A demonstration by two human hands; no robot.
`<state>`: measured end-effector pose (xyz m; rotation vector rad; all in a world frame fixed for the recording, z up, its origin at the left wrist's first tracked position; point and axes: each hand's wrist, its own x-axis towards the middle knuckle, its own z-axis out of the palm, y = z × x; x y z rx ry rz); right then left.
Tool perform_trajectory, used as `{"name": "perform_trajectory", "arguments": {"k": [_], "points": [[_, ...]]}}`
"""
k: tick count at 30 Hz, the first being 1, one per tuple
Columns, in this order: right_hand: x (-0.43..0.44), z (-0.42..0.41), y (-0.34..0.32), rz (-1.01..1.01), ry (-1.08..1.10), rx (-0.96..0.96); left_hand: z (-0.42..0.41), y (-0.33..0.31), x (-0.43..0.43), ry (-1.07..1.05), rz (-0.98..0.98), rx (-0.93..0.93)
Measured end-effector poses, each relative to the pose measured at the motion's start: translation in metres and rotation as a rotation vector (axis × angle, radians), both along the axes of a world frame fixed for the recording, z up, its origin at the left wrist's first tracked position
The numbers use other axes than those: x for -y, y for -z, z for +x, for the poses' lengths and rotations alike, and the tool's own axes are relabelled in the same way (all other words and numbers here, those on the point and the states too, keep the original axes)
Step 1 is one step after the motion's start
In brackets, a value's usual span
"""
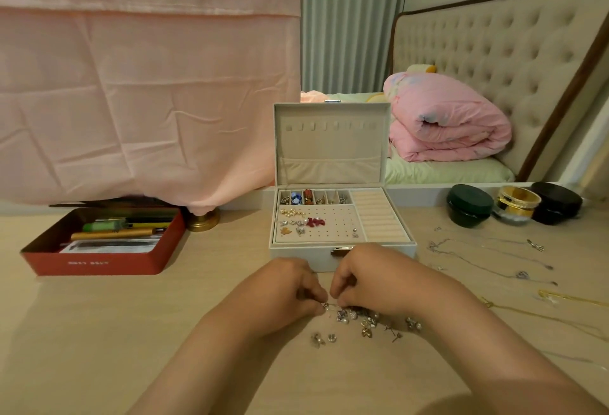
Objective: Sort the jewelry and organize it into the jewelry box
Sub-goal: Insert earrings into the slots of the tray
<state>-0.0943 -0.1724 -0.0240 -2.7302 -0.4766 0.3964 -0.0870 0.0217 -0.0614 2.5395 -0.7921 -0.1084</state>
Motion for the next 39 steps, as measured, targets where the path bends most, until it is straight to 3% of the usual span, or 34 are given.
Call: {"name": "perform_trajectory", "arguments": {"k": [8,11,15,24,30,33,39], "points": [[0.001,0.001,0.004,0.024,-0.042,-0.063,0.000,0.000,-0.007,-0.069,-0.156,-0.068],[0.002,0.003,0.005,0.039,-0.052,-0.073,-0.003,-0.004,-0.006,-0.158,-0.396,-0.240],[0.003,0.004,0.006,0.034,-0.053,-0.048,-0.008,-0.012,-0.002,-0.209,-0.758,-0.603],[-0.010,-0.003,0.004,-0.078,-0.080,0.029,-0.005,-0.016,-0.005,-0.288,-1.053,-0.993],[-0.011,-0.003,0.006,-0.097,-0.091,0.079,-0.004,-0.016,-0.012,-0.284,-1.100,-1.138],[-0.004,0.001,0.004,0.026,-0.043,0.047,-0.005,-0.017,-0.013,-0.316,-1.109,-1.081],[-0.002,0.006,-0.003,0.542,0.050,0.040,-0.005,-0.021,-0.007,-0.387,-1.224,-0.939]]}}
